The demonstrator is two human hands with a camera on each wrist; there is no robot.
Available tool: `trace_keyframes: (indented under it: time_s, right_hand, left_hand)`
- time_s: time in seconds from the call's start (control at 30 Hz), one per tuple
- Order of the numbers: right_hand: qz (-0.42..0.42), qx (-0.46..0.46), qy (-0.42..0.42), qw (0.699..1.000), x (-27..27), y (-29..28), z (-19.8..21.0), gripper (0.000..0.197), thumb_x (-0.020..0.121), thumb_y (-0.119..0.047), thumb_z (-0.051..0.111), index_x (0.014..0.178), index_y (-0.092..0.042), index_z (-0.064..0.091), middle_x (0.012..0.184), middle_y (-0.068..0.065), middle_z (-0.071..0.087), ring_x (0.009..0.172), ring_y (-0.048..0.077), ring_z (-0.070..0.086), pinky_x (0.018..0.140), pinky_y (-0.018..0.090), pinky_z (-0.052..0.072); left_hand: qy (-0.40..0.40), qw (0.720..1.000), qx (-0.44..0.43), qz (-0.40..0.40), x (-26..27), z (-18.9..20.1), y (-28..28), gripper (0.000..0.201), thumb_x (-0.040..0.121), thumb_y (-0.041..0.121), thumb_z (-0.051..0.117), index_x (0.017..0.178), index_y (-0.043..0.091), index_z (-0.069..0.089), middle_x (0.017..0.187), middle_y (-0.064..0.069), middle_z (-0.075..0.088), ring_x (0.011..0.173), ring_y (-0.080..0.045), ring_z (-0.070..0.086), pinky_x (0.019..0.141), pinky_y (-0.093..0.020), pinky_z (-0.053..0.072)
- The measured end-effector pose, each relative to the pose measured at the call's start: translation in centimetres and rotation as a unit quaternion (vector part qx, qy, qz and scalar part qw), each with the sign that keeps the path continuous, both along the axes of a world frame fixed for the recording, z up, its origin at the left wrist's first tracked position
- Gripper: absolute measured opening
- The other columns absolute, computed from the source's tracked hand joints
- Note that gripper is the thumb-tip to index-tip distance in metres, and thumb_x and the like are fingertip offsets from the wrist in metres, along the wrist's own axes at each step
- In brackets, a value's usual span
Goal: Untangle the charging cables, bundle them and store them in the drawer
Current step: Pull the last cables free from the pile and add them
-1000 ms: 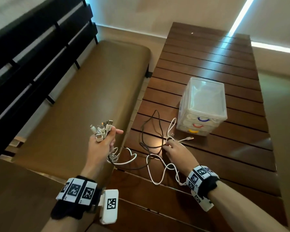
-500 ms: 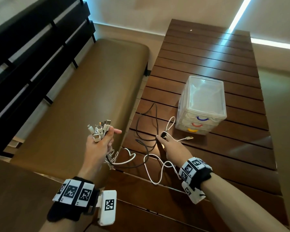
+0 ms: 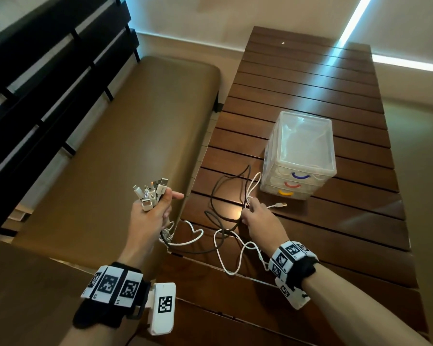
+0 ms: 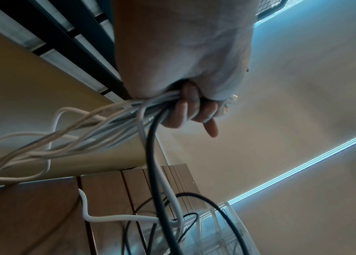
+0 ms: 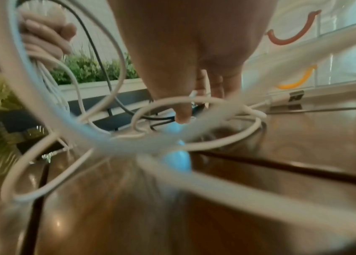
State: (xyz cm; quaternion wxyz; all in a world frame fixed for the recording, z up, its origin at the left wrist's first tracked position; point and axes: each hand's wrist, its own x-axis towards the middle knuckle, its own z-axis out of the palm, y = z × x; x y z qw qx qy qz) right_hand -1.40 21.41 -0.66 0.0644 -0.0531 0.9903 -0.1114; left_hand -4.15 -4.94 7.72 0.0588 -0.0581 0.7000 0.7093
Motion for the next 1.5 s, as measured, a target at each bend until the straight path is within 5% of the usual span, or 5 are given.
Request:
trace_keyframes:
  time_s: [0.63, 0.8, 1.0, 1.13, 1.5]
  right_hand:
    - [0.028, -0.211, 0.035, 0.976, -8.1, -11.7, 7.3, 0.018, 0.095, -0.023, 0.062, 0.106, -0.017, 0.074, 0.097, 0.003, 0.061, 0.091, 0.023, 0.062, 0.082, 0.038, 0.051]
    - [0.076, -0.132, -0.21, 0.966, -9.6, -14.6, 6.3, 0.069, 0.1, -0.02, 0.054, 0.158, -0.016, 0.016, 0.123, 0.018, 0.064, 0.104, 0.029, 0.062, 0.087, 0.036, 0.049]
    - [-0.015, -0.352, -0.437, 0.828, -7.7, -14.5, 4.4, 0.057, 0.098, -0.059, 0.044, 0.124, -0.011, 0.063, 0.091, 0.003, 0.068, 0.091, 0.024, 0.069, 0.064, 0.035, 0.059]
    - [0.022, -0.358, -0.305, 0.882, -7.1, -13.6, 4.4, 0.017, 0.1, -0.028, 0.058, 0.096, -0.017, 0.07, 0.078, -0.002, 0.069, 0.076, 0.014, 0.07, 0.073, 0.034, 0.062]
    - [0.004, -0.233, -0.233, 0.944, -5.1, -8.3, 7.0, 0.036, 0.103, -0.043, 0.043, 0.089, -0.024, 0.07, 0.08, -0.003, 0.072, 0.076, 0.013, 0.068, 0.076, 0.032, 0.053]
  left_hand:
    - [0.005, 0.997, 0.036, 0.069, 1.9, 0.2, -3.2, 0.034, 0.092, 0.041, 0.056, 0.087, 0.013, 0.075, 0.055, 0.002, 0.039, 0.047, -0.01, 0.03, 0.044, -0.024, 0.023]
    - [0.005, 0.995, 0.036, 0.097, 2.5, 0.5, -4.6, 0.031, 0.095, 0.034, 0.054, 0.083, 0.015, 0.075, 0.054, 0.002, 0.039, 0.045, -0.009, 0.031, 0.043, -0.02, 0.025]
    - [-0.003, 0.992, 0.021, 0.125, 2.8, -0.1, -5.9, 0.031, 0.095, 0.035, 0.054, 0.086, 0.012, 0.073, 0.055, 0.001, 0.038, 0.046, -0.01, 0.031, 0.044, -0.019, 0.027]
    - [-0.013, 0.988, 0.038, 0.149, 2.6, -0.4, -6.2, 0.032, 0.096, 0.034, 0.053, 0.087, 0.01, 0.071, 0.056, 0.003, 0.038, 0.046, -0.008, 0.032, 0.043, -0.018, 0.029]
    - [-0.005, 0.979, 0.122, 0.166, 0.6, 0.9, -4.2, 0.045, 0.099, 0.042, 0.044, 0.084, 0.004, 0.064, 0.049, 0.001, 0.046, 0.044, -0.012, 0.05, 0.06, -0.03, 0.06]
